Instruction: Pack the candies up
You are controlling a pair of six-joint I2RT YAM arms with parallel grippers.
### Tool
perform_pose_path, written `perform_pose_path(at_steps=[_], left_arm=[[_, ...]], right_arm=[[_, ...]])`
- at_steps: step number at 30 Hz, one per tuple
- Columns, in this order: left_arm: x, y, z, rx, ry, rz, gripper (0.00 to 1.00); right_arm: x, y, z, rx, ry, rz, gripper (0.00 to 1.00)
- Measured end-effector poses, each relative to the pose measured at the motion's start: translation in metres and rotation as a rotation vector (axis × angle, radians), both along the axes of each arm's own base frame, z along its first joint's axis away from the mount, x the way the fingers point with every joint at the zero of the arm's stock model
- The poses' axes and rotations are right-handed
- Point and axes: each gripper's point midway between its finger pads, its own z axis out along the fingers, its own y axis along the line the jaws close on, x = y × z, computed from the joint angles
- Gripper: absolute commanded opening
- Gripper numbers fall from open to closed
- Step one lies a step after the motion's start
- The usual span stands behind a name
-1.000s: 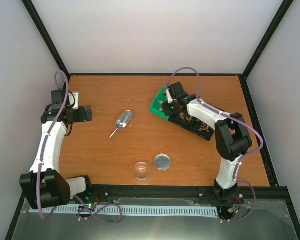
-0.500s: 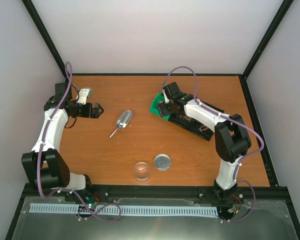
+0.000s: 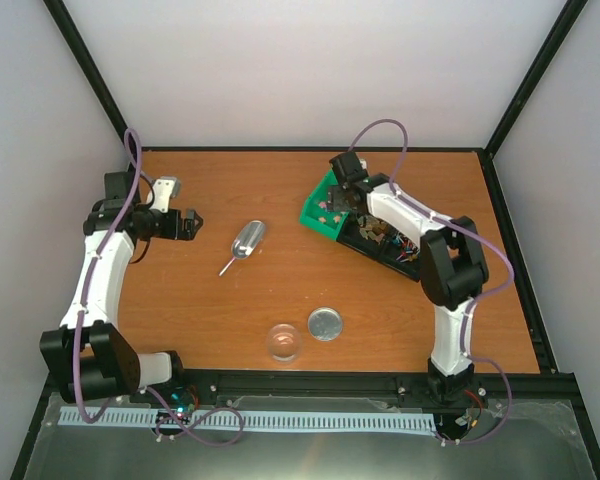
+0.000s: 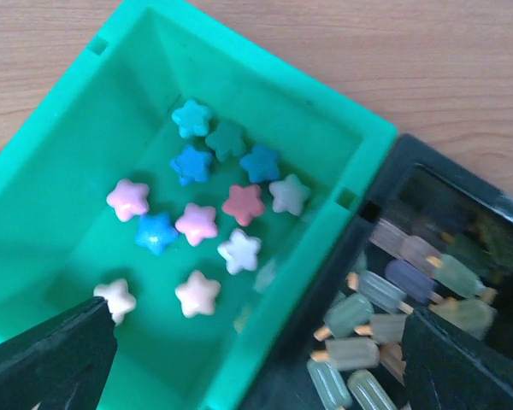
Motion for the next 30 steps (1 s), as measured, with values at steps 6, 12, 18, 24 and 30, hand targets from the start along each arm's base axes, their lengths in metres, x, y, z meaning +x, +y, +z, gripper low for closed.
perform_pose_path(at_steps=[6,12,18,24,30], left_arm=[[-0.011,0.006,0.008,0.042,-0.034,0.028,1.00],[-0.014,0.008,0.008,0.058,-0.037,0.039,1.00],[-0.014,0.008,0.007,0.057,-0.035,0.040,1.00],[-0.011,0.004,0.000,0.033,-0.010,0.022,0.99],[-0.007,-0.013,-0.017,-0.040,0.048,-0.082,0.94]], right_arm=[[0.018,0.007,-0.037,-0.011,0.066,-0.073,0.79],[0.014,0.004,-0.058,-0.024,0.123,-0.111,0.62],[0.012,0.003,-0.060,-0.037,0.134,-0.125,0.50],[0.007,0.015,-0.061,-0.032,0.136,-0.092,0.46],[-0.007,0.036,-0.063,-0.012,0.134,-0.003,0.46]])
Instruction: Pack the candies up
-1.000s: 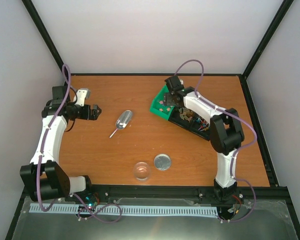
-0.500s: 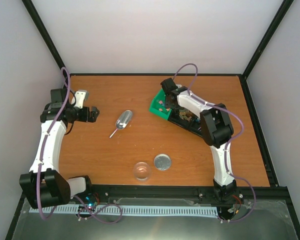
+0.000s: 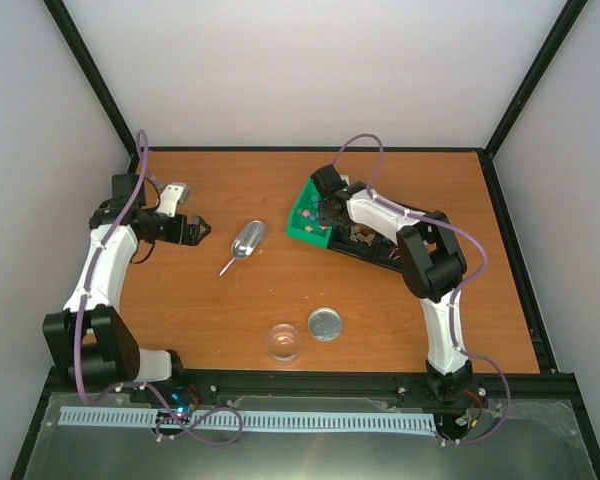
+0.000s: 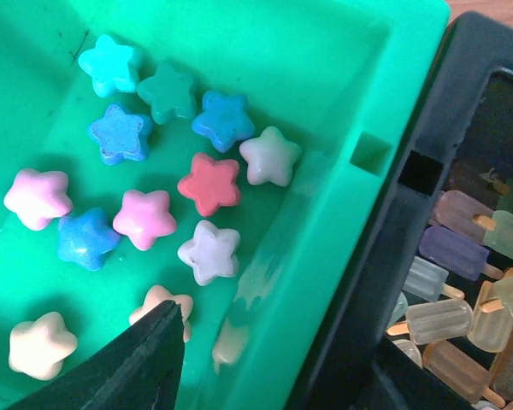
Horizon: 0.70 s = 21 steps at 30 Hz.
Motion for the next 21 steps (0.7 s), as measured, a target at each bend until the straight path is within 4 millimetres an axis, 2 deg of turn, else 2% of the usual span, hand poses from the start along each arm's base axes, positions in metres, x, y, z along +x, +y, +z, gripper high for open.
perform_pose_path(at_steps=[5,10,17,21], left_arm=[[0.007,-0.020,-0.015,-0.078,0.050,-0.118,0.80],[0.028,-0.040,-0.041,-0.103,0.123,-0.221,0.68],[0.060,-0.066,-0.078,-0.070,0.201,-0.316,0.60],[0.063,-0.085,-0.090,-0.021,0.219,-0.373,0.56]], right_arm=[[-0.013,0.013,0.000,0.013,-0.004,0.076,0.46],[-0.023,0.022,0.000,0.013,-0.006,0.154,0.45],[-0.035,0.024,0.000,0.012,-0.010,0.242,0.46],[-0.041,0.024,0.000,0.015,-0.009,0.282,0.46]])
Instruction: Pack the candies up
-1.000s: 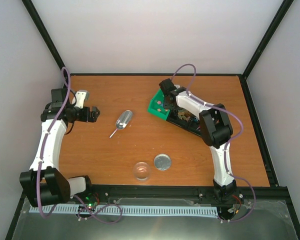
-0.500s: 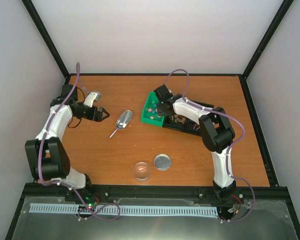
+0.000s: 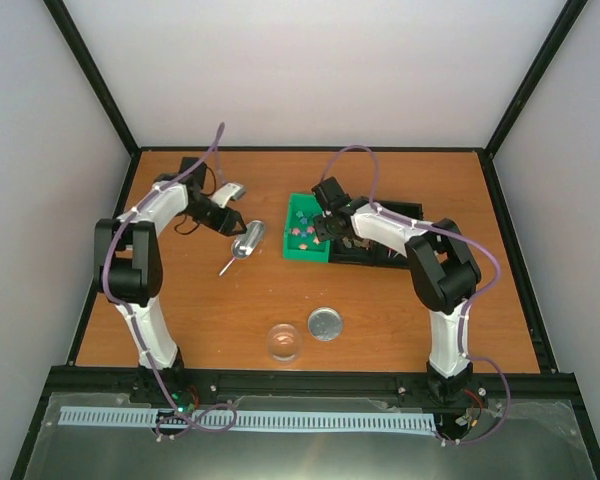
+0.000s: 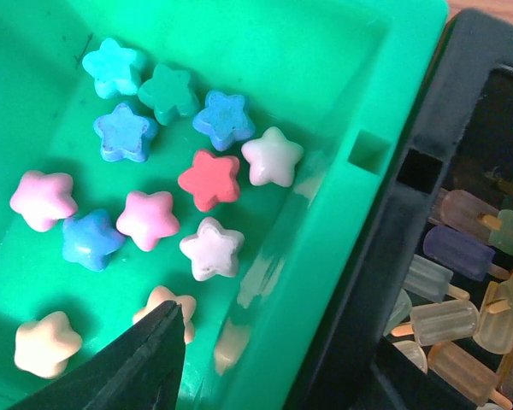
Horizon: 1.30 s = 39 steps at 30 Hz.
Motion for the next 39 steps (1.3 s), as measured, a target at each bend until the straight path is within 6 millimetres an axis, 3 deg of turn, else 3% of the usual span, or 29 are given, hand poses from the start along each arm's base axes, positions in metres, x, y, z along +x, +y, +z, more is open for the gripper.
perform_pose_path(at_steps=[4,8,13,17,23,27,34,36,39], left_arm=[[-0.001,-0.021,-0.011,0.073,-0.005,-0.064,0.46],[0.008,-0.030,-0.027,0.152,-0.013,-0.085,0.36],[0.015,-0.025,-0.046,0.224,-0.006,-0.064,0.22],[0.019,-0.022,-0.047,0.244,-0.015,-0.046,0.03],[0.016,-0.015,-0.043,0.239,-0.028,-0.005,0.01],[0.011,0.009,-0.028,0.182,-0.013,0.107,0.01],[0.028,0.107,0.033,0.020,-0.065,0.492,0.01],[0.025,0.120,0.051,0.001,-0.093,0.562,0.01],[0.018,0.121,0.083,-0.029,-0.147,0.636,0.01]], right_arm=[[-0.004,0.002,0.000,0.007,-0.003,0.030,0.46],[-0.006,0.005,0.000,0.010,-0.008,0.063,0.46],[-0.011,0.011,0.000,0.016,-0.006,0.113,0.46],[-0.013,0.018,0.001,0.030,-0.008,0.158,0.46],[-0.022,0.034,0.002,0.048,-0.007,0.247,0.47],[-0.033,0.052,0.004,0.060,-0.007,0.315,0.47],[-0.046,0.092,0.013,0.091,-0.025,0.405,0.48],[-0.050,0.103,0.014,0.101,-0.026,0.419,0.49],[-0.055,0.124,0.015,0.129,-0.020,0.435,0.50]])
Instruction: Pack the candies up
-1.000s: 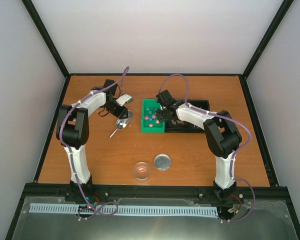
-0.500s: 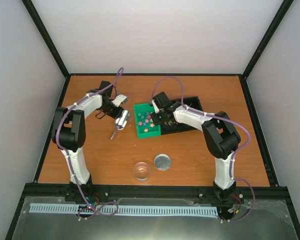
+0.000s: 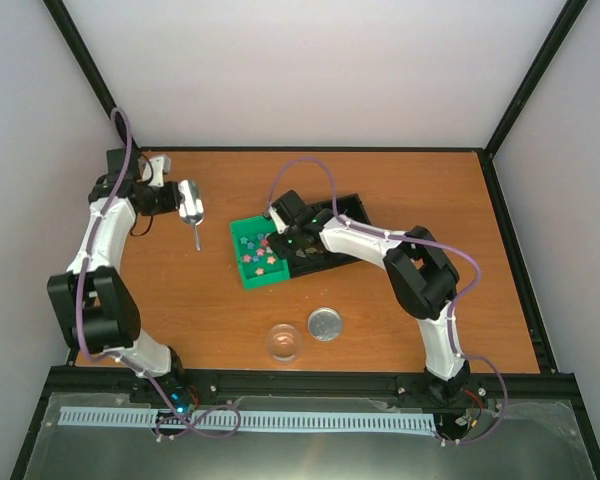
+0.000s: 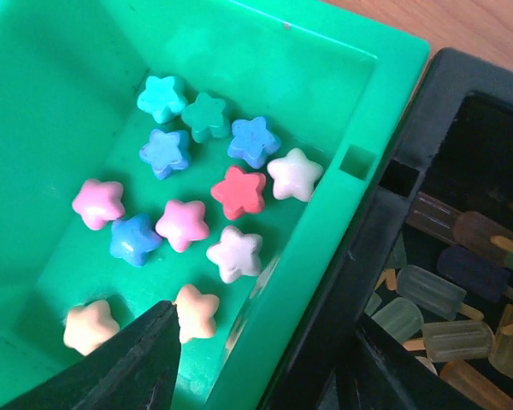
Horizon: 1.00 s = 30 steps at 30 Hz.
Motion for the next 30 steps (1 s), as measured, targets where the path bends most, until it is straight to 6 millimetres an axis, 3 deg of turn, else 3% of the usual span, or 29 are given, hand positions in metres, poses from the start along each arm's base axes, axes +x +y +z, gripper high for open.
perform_pose_path(at_steps=[4,11,15,19,21,24,30], left_arm=[[-0.004,0.005,0.040,-0.016,-0.077,0.120,0.01],[-0.011,0.025,0.060,-0.045,-0.089,0.348,0.01],[-0.014,0.028,0.071,-0.077,-0.103,0.416,0.01],[-0.019,0.030,0.084,-0.128,-0.122,0.486,0.01],[-0.021,0.031,0.090,-0.155,-0.131,0.517,0.01],[-0.022,0.033,0.093,-0.187,-0.133,0.569,0.01],[-0.027,0.037,0.089,-0.230,-0.076,0.673,0.01]], right_arm=[[-0.007,0.026,0.001,0.037,0.011,0.032,0.50],[-0.037,0.063,0.003,0.065,-0.003,0.171,0.51],[-0.050,0.075,0.005,0.069,-0.027,0.258,0.67],[-0.049,0.077,0.014,0.068,-0.072,0.292,0.90],[-0.046,0.076,0.028,0.071,-0.112,0.297,0.99],[-0.041,0.074,0.068,0.097,-0.209,0.305,1.00],[-0.027,0.079,0.164,0.181,-0.409,0.305,1.00]])
